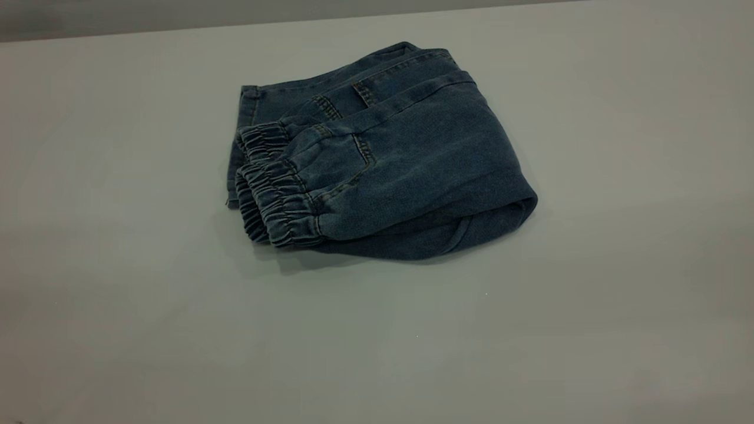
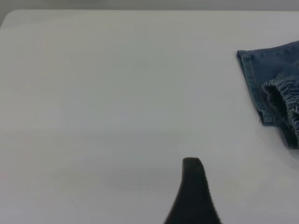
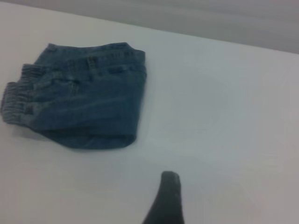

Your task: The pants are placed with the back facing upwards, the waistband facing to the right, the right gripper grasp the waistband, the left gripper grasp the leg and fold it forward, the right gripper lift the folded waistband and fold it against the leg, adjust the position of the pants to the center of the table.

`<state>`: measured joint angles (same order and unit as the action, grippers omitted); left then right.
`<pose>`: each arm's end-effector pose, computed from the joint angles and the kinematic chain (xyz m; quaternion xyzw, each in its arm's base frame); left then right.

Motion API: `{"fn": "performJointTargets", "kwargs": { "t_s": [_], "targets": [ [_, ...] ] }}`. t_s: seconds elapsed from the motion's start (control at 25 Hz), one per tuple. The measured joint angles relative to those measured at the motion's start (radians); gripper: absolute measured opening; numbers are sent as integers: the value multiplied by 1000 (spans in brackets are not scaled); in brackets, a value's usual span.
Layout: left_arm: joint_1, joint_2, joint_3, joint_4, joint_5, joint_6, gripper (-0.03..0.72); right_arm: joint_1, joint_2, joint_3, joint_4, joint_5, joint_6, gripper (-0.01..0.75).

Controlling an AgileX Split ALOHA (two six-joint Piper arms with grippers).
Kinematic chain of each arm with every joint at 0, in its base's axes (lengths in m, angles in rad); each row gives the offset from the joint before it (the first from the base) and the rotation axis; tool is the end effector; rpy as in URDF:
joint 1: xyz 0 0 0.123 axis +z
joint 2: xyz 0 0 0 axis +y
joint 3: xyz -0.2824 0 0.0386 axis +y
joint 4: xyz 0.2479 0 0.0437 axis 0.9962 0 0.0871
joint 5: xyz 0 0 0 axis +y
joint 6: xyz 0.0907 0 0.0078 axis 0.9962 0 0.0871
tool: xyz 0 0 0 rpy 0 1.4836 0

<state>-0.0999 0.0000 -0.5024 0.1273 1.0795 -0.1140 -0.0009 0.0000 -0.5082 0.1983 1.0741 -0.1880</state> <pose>-0.0052 0.0108 0.2769 -0.0092 0.8557 0.0084 0.5173 -0.0072 0.0158 0.2797 -0.0843 0.8462 0.0497 0.5238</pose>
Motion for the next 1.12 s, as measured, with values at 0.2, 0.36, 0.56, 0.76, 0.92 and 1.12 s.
{"fn": "performJointTargets", "kwargs": {
  "t_s": [0.2,0.36,0.56,0.76,0.92,1.12],
  "targets": [
    [9,0,0,0,0,0,494,13,0,0,1,0,0,590],
    [35,0,0,2,0,3,494,43,0,0,9,0,0,590],
    [51,0,0,5,0,3,494,41,0,0,8,0,0,590],
    [51,0,0,5,0,3,494,41,0,0,9,0,0,590],
    [51,0,0,5,0,3,494,41,0,0,9,0,0,590],
    [51,0,0,5,0,3,494,41,0,0,9,0,0,590]
  ]
}}
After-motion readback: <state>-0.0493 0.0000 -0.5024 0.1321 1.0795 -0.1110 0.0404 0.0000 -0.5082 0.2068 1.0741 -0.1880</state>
